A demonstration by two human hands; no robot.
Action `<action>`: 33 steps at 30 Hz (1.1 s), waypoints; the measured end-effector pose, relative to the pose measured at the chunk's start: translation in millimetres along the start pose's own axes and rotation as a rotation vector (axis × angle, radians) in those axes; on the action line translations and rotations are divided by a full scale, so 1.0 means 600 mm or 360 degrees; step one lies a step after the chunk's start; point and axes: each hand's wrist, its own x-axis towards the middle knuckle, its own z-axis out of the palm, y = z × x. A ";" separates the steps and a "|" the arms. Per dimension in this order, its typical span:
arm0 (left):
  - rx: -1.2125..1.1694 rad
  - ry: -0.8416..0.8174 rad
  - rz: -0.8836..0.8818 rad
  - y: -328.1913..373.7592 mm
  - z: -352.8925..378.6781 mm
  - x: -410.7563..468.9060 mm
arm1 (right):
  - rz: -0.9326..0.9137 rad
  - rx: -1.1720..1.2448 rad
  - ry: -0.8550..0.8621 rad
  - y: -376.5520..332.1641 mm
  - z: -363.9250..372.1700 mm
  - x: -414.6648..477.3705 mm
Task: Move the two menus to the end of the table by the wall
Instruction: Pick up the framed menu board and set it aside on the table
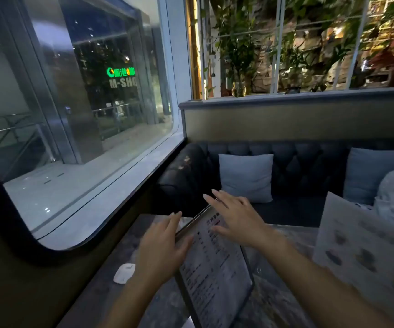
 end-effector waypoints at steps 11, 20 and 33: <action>-0.0174 -0.0045 -0.0025 -0.009 0.004 -0.008 | -0.0016 0.0082 -0.0034 0.000 0.024 0.010; -0.0070 -0.0164 -0.0102 -0.023 0.001 0.014 | 0.0035 -0.0095 0.0115 -0.007 0.014 -0.001; -0.0471 -0.0407 -0.0011 -0.003 0.039 0.089 | 0.0320 -0.0330 0.0268 0.019 -0.025 -0.099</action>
